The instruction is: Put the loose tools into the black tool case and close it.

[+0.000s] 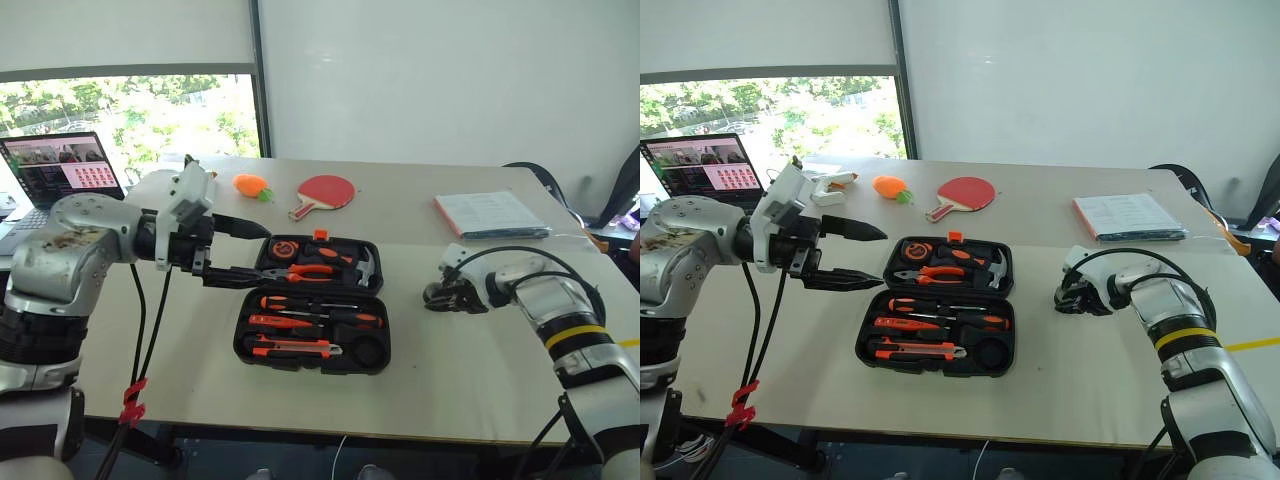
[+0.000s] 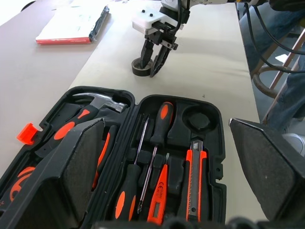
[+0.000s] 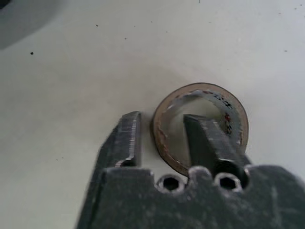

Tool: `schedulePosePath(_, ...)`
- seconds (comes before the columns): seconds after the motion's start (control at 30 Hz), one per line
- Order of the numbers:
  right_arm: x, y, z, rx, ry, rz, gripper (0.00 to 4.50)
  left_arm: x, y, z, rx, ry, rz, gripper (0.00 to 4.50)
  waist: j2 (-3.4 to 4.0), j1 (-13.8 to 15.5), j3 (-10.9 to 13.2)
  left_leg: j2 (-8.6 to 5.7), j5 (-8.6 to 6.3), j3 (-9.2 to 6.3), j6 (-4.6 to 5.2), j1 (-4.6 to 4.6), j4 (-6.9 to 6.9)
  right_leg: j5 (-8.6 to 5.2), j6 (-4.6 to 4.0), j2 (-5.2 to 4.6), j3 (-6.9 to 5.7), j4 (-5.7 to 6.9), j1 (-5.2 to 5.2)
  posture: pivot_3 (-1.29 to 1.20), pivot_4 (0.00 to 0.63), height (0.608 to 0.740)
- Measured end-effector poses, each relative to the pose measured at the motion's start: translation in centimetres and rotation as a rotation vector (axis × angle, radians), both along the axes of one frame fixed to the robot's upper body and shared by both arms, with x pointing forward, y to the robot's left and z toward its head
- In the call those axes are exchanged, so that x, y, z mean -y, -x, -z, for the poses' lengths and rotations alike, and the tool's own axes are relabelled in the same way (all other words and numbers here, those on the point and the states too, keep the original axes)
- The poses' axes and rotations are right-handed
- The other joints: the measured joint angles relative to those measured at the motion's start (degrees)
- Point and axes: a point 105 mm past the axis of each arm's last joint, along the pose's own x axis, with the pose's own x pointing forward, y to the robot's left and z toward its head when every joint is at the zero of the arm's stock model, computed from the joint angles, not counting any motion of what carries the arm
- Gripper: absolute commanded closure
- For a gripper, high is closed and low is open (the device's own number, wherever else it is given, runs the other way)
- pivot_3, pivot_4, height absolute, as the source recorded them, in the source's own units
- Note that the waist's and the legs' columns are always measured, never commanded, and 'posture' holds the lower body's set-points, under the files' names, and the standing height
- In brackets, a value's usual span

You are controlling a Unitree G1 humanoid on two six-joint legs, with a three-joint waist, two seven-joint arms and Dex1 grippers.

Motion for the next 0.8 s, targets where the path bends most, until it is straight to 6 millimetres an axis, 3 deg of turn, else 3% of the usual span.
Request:
schedulePosePath(0.03, 0.0, 0.0, 0.0, 0.001, -0.004, 0.002, 4.45, 0.0, 0.0, 0.0, 0.0, -0.001, 0.002, 0.0, 0.0, 0.0, 0.0, 0.01, 0.0, 0.0, 0.0, 0.0, 0.0, 0.0, 0.0, 0.0, 0.0, 0.0, 0.0, 0.0, 0.15, 0.736)
schedulePosePath(0.17, -0.3, 0.7, -0.4, 0.001, -0.018, -0.036, 4.45, 0.2, 0.0, 0.2, -0.006, -0.003, 0.009, 0.0, 0.02, 0.0, 0.0, 0.0, 0.0, -0.01, 0.0, -0.01, 0.0, 0.0, 0.0, 0.0, 0.0, 0.0, 0.0, 0.0, 0.15, 0.736)
schedulePosePath(0.23, -1.1, 1.4, -1.5, 0.008, -0.058, -0.081, 4.45, 0.2, 0.0, 0.2, -0.007, -0.002, 0.011, 0.0, 0.06, 0.0, 0.0, 0.0, 0.0, -0.02, 0.0, -0.01, 0.0, 0.0, 0.0, 0.0, 0.0, 0.01, 0.0, 0.0, 0.15, 0.736)
schedulePosePath(0.3, -3.0, 2.7, -3.5, 0.027, -0.124, -0.172, 4.45, 0.3, 0.0, 0.3, -0.01, -0.003, 0.016, 0.0, 0.11, 0.0, 0.1, 0.02, 0.0, -0.04, 0.01, 0.0, -0.01, 0.0, 0.0, 0.02, -0.01, 0.02, 0.0, 0.0, 0.15, 0.736)
schedulePosePath(0.37, -6.4, 5.1, -5.9, 0.047, -0.194, -0.33, 4.45, 0.3, 0.1, 0.4, -0.014, -0.004, 0.02, 0.0, 0.14, -0.2, 0.1, 0.07, -0.01, -0.1, 0.01, 0.01, -0.02, 0.0, -0.01, 0.07, -0.04, 0.05, 0.0, 0.0, 0.15, 0.736)
schedulePosePath(0.43, -9.2, 7.5, -7.0, 0.055, -0.208, -0.471, 4.45, 0.3, 0.1, 0.5, -0.015, -0.005, 0.022, 0.0, 0.14, -0.3, 0.1, 0.07, -0.01, -0.19, 0.01, 0.02, -0.01, -0.01, -0.03, 0.08, -0.13, 0.06, 0.03, 0.0, 0.15, 0.736)
schedulePosePath(0.53, -12.1, 10.6, -5.9, 0.017, -0.19, -0.603, 4.45, 0.4, 0.1, 0.6, -0.008, -0.011, 0.03, 0.0, 0.13, 0.1, 0.1, 0.03, 0.0, -0.19, 0.0, 0.02, 0.06, -0.01, -0.02, 0.04, -0.15, 0.03, 0.09, 0.0, 0.15, 0.736)
schedulePosePath(0.63, -14.2, 11.8, -4.3, -0.007, -0.172, -0.662, 4.45, 0.6, 0.2, 0.9, -0.019, -0.021, 0.043, 0.0, 0.13, 0.3, 0.1, 0.01, 0.01, -0.17, -0.02, 0.02, 0.13, 0.01, -0.01, 0.03, -0.15, 0.05, 0.11, 0.0, 0.15, 0.736)
schedulePosePath(0.8, -14.1, 12.1, -1.8, -0.032, -0.108, -0.648, 4.45, 0.7, 0.4, 1.2, -0.03, -0.038, 0.055, 0.0, 0.12, 0.6, 0.1, 0.01, 0.01, -0.17, -0.02, -0.01, 0.12, 0.0, -0.01, 0.03, -0.16, 0.01, 0.09, 0.0, 0.15, 0.736)
